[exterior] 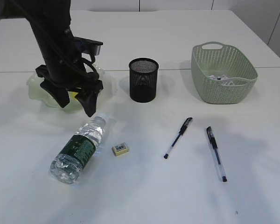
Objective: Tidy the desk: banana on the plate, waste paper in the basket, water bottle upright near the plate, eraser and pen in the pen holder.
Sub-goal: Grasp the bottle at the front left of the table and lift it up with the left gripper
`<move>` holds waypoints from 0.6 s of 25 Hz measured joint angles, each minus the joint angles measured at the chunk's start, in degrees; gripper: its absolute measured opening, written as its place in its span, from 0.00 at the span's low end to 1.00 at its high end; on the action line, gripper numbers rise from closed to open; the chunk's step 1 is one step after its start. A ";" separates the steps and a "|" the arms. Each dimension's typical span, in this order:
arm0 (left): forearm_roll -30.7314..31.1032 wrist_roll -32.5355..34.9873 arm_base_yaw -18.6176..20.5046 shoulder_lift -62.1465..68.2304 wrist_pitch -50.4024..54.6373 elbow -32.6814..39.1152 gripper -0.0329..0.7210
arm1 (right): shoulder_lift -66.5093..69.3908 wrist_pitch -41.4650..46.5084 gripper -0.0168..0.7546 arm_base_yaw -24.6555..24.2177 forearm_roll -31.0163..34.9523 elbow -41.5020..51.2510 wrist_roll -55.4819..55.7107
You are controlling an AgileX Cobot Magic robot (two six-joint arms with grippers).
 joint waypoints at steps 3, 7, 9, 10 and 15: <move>-0.91 0.00 0.00 0.65 0.00 -1.55 0.82 | 0.00 0.00 0.33 0.00 0.00 0.00 0.00; -0.99 0.08 0.00 1.05 -0.11 -1.69 0.82 | 0.00 0.00 0.33 0.00 0.00 0.00 0.00; -1.04 0.08 0.00 1.46 -0.11 -1.69 0.82 | 0.00 0.00 0.33 0.00 0.00 0.00 0.00; -1.13 0.08 0.00 1.76 -0.11 -1.78 0.82 | 0.00 0.00 0.33 0.00 0.00 0.00 0.00; -1.27 0.12 0.00 3.68 -0.11 -1.78 0.82 | 0.00 0.10 0.33 0.00 0.00 0.00 0.00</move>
